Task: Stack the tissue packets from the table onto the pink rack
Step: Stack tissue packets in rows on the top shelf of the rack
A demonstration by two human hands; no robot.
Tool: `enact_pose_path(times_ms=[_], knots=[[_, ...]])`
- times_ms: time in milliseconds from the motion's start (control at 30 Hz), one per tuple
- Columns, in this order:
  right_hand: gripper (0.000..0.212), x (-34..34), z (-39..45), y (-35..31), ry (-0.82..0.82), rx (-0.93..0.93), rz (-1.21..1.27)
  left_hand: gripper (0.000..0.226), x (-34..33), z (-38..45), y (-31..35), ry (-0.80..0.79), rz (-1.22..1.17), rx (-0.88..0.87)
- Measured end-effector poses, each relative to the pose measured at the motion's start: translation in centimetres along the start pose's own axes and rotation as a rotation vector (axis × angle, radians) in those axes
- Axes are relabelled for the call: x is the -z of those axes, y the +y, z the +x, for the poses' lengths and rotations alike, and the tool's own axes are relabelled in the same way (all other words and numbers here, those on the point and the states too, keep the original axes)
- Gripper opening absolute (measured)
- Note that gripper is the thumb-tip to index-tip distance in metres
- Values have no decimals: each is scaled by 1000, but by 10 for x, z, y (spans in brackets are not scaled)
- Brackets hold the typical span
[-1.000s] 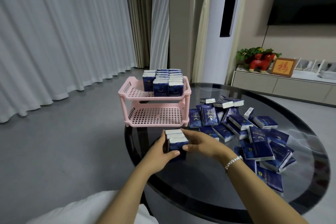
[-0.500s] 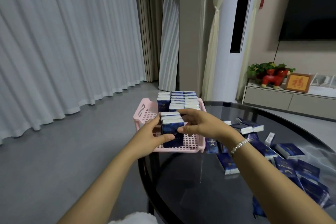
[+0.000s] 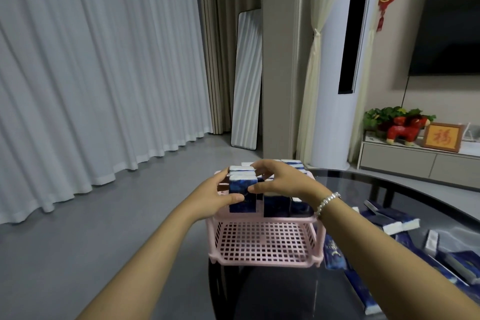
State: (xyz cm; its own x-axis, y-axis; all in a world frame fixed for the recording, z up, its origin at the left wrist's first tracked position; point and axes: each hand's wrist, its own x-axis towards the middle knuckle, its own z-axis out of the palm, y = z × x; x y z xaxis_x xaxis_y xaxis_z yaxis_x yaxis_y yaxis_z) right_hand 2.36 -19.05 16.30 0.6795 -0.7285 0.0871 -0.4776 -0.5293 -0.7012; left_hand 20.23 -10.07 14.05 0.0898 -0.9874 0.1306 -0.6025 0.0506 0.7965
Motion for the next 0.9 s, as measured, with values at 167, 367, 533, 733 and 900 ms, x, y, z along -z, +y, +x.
enact_pose_path(times_ms=[167, 367, 533, 733, 900], knots=[[67, -8, 21, 16, 49, -58, -160, 59, -13, 28, -22, -53, 0, 12], [68, -15, 28, 20, 91, -70, -370, 64, -25, 43, -32, -36, 86, 8], [67, -13, 29, 20, 67, -57, -373, 67, -31, 47, -32, -59, 124, -8], [40, -16, 27, 21, 109, -2, -371, 62, -38, 47, -31, -52, 224, 37], [39, -16, 24, 18, 93, -12, -456, 65, -35, 45, -29, -91, 202, 54]])
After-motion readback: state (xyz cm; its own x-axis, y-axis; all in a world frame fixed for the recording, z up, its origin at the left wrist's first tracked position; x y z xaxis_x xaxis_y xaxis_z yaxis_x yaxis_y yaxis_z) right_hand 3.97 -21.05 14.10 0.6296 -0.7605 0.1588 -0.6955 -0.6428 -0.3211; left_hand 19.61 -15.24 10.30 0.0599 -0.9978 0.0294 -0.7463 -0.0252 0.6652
